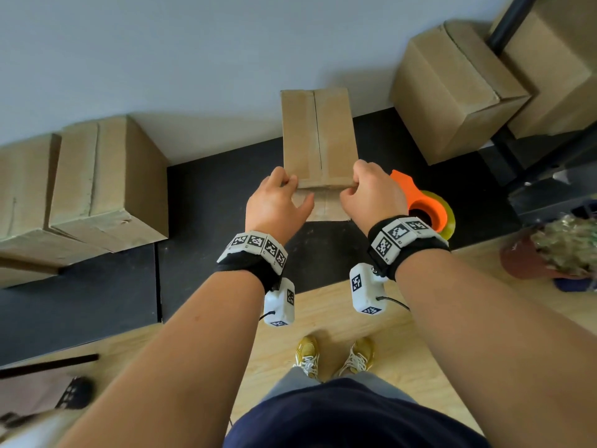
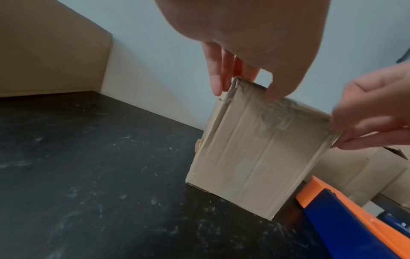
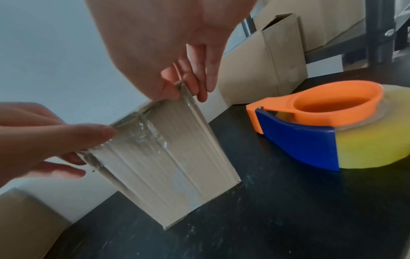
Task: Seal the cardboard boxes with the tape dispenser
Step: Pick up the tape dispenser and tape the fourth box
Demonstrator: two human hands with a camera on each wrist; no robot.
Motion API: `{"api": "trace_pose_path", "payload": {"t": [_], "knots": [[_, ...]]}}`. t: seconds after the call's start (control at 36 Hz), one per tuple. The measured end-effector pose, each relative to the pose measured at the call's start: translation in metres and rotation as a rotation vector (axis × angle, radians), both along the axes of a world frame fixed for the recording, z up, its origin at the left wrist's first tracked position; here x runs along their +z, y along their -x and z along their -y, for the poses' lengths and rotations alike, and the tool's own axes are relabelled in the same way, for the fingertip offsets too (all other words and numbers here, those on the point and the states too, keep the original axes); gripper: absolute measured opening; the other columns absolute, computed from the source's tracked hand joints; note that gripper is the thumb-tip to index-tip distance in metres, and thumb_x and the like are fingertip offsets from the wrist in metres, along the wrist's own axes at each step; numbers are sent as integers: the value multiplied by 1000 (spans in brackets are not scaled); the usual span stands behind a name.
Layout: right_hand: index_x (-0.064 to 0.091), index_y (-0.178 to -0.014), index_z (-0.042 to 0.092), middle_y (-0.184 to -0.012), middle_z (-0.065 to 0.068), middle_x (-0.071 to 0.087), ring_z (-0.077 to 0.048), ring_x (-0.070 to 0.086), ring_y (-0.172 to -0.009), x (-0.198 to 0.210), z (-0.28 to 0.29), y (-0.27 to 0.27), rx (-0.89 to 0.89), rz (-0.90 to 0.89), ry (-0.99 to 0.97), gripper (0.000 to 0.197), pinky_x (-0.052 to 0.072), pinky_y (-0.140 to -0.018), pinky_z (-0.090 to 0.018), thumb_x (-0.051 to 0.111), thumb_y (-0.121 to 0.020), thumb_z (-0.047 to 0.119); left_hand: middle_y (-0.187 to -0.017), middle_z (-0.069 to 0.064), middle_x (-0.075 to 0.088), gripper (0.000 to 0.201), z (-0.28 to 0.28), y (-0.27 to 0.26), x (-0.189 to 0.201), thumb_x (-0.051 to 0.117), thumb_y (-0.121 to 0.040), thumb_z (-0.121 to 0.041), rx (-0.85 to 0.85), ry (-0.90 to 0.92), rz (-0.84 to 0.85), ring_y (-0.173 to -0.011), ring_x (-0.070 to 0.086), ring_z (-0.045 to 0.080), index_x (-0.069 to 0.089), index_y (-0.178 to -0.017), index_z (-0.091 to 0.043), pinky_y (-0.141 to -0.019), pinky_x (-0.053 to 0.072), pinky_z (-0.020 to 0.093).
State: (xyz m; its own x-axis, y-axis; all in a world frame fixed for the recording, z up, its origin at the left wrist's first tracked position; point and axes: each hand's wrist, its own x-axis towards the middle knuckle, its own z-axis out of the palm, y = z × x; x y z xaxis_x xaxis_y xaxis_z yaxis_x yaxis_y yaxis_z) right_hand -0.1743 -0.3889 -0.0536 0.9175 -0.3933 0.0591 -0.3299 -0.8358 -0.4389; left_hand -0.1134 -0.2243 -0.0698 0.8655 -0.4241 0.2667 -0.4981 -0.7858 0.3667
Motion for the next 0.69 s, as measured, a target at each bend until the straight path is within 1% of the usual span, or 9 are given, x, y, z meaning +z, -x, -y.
{"api": "trace_pose_path", "payload": {"t": [0.06,0.11,0.14,0.19,0.28,0.42,0.53,0.58,0.69], "knots": [[45,-90,18,-83,-3,50,-19,50,-68,1,-3,-3,-4,-48,21,21,47,-57,-33,58,-87,34,-91,0,51,44,-1,0,3,63,-84,-49,-12,-47,-8,-81,56,19,69,-100,-8,-65,52,35],[51,-105,17,-94,-3,54,-20,55,-79,1,-4,-5,-8,-93,53,38,54,-65,-37,59,-87,51,-90,-1,48,43,1,-3,5,61,-86,-50,-5,-85,-24,-81,54,18,69,-95,-9,-67,51,35],[53,-109,17,-97,-4,55,-21,57,-82,0,-4,-7,-8,-101,68,45,55,-67,-39,59,-87,55,-88,-2,45,41,2,-5,6,60,-87,-49,3,-98,-39,-80,53,18,67,-90,-9,-68,51,36],[54,-110,16,-99,-6,57,-24,59,-84,1,-4,-10,-7,-98,96,48,55,-68,-39,59,-88,58,-88,-1,44,39,4,-10,7,59,-90,-44,15,-124,-71,-79,52,20,65,-85,-6,-68,49,38],[55,-109,15,-98,-8,58,-25,60,-85,0,-4,-13,-7,-103,143,47,55,-69,-40,58,-90,57,-92,4,49,39,7,-13,9,58,-92,-40,-4,-150,-93,-79,54,23,67,-85,-3,-69,48,40],[55,-112,15,-102,-9,58,-27,61,-90,4,-4,-16,12,-130,153,44,54,-72,-40,59,-91,54,-98,6,49,40,10,-14,15,52,-96,-39,-17,-221,-129,-82,54,25,65,-89,-2,-68,46,39],[55,-113,16,-102,-9,58,-27,61,-90,8,-4,-17,7,-140,110,42,55,-75,-42,61,-91,50,-94,8,51,33,8,-12,14,61,-91,-34,-19,-94,-110,-72,51,23,67,-87,-1,-64,48,40],[55,-112,15,-100,-9,57,-28,60,-89,10,-5,-14,9,-140,78,37,55,-76,-43,64,-91,44,-92,6,51,26,6,-10,12,63,-89,-29,-16,-48,-101,-68,45,18,68,-87,-3,-61,47,36],[54,-107,12,-97,-10,57,-29,61,-86,11,-5,-8,22,-130,52,20,54,-73,-41,63,-93,23,-87,4,49,16,-2,-5,11,56,-82,-13,-35,-16,-73,-64,39,16,69,-87,-5,-55,35,29]]}}
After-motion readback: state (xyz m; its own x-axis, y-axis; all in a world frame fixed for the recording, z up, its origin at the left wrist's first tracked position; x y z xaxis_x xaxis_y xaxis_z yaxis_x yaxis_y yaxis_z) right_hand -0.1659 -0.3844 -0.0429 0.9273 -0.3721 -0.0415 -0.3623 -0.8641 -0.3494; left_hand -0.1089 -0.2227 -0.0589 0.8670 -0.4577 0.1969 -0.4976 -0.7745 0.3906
